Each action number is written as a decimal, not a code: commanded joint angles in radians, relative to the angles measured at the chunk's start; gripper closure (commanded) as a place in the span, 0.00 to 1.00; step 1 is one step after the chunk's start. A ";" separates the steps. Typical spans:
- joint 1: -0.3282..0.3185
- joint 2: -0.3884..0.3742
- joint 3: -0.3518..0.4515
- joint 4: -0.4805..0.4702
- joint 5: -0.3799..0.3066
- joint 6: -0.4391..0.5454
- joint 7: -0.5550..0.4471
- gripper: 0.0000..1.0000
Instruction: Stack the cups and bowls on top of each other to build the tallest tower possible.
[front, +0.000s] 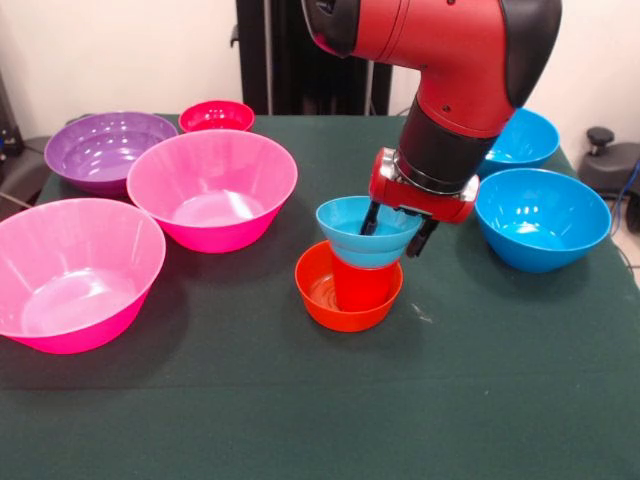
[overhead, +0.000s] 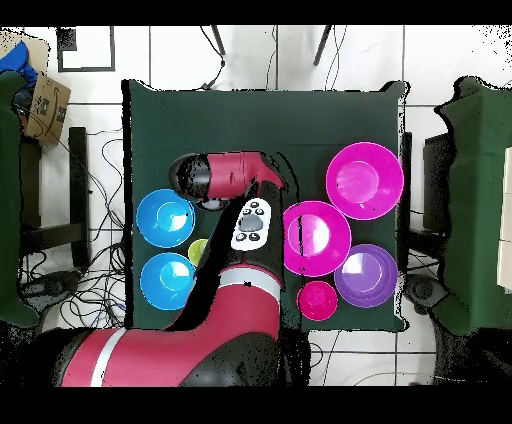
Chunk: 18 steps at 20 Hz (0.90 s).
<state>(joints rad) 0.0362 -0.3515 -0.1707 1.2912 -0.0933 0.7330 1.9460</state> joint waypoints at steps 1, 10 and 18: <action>-0.009 0.054 0.097 0.032 -0.023 0.031 0.014 0.00; -0.012 0.049 0.101 0.001 -0.015 0.075 0.001 0.00; -0.019 0.022 0.111 0.000 -0.007 0.086 -0.011 0.00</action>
<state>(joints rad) 0.0337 -0.3523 -0.1704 1.2914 -0.0933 0.7373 1.9460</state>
